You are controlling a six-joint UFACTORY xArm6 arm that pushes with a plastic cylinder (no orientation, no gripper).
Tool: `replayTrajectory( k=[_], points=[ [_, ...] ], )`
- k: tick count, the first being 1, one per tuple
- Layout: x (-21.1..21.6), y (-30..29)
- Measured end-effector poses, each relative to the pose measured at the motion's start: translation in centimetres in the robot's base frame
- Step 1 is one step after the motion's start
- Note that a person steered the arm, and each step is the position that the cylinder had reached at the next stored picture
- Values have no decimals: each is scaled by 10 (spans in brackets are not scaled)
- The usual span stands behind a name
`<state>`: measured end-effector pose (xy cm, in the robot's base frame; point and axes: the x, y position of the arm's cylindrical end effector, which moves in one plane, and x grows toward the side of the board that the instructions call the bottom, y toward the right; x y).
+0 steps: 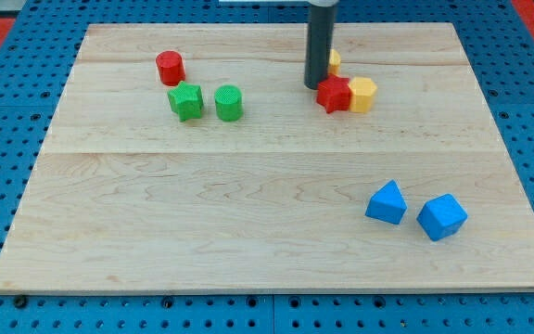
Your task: Push the red star towards blue triangle
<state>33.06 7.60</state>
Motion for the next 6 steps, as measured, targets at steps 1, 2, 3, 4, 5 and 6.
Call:
replayTrajectory(
  k=[1, 2, 3, 4, 5, 6],
  points=[
    [4, 15],
    [32, 29],
    [81, 29],
    [45, -6],
    [35, 36],
    [68, 56]
  ],
)
